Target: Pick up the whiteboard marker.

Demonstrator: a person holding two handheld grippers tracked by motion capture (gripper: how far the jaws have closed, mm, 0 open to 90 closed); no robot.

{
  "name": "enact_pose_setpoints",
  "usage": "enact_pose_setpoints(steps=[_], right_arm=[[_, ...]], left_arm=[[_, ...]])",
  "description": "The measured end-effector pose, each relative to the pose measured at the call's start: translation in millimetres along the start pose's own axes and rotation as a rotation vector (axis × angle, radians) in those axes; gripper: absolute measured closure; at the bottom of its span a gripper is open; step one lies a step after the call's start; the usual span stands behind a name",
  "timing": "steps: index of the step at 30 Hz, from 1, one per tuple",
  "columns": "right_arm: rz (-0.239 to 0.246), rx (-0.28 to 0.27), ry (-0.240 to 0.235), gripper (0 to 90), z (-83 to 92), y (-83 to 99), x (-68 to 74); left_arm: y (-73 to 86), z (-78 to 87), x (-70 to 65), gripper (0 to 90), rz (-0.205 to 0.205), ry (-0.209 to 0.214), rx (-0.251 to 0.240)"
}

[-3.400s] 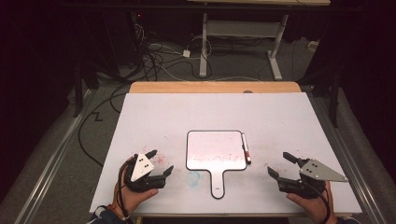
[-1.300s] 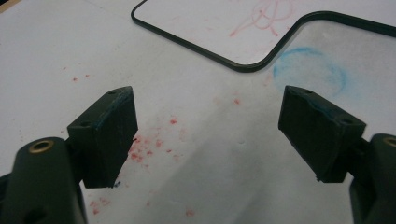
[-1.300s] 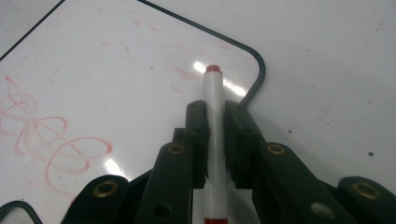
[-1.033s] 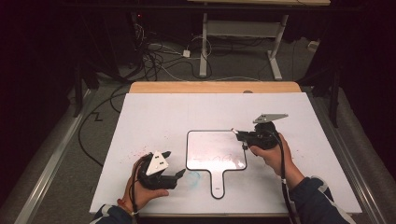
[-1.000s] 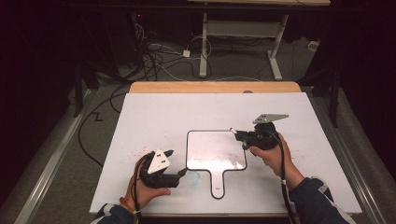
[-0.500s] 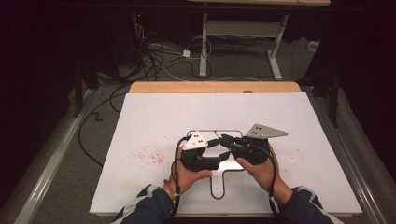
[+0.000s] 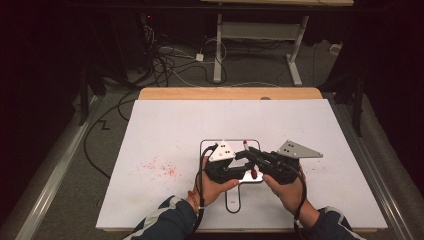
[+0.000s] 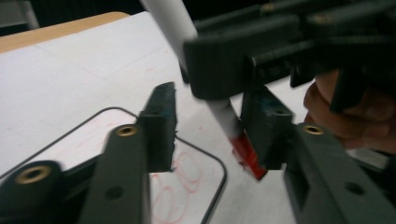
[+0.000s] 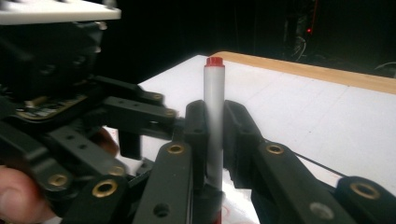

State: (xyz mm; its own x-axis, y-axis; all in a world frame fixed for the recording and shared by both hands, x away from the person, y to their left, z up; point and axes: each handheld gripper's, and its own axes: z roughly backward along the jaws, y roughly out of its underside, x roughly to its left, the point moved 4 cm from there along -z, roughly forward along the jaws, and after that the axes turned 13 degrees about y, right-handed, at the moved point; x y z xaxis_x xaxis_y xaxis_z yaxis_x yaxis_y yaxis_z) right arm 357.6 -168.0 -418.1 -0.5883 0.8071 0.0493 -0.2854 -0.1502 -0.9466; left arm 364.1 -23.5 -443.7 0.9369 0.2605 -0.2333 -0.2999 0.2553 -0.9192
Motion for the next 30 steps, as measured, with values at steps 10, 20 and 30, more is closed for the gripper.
enact_pose_setpoints(steps=[10, 20, 30], right_arm=[[0.076, -0.018, 0.056, 81.4, 11.1, 3.3, -4.3], [0.119, 0.048, 0.07, 63.1, 7.8, 18.6, 1.3], [0.084, 0.064, 0.132, 45.8, 29.0, 20.1, -22.8]], left_arm=[[0.8, -14.1, -0.4, 74.7, -0.072, -0.003, 0.062], [24.4, -21.1, 12.5, 78.4, -0.115, -0.039, 0.158], [34.0, -0.4, 24.3, 78.8, -0.102, -0.084, 0.231]])
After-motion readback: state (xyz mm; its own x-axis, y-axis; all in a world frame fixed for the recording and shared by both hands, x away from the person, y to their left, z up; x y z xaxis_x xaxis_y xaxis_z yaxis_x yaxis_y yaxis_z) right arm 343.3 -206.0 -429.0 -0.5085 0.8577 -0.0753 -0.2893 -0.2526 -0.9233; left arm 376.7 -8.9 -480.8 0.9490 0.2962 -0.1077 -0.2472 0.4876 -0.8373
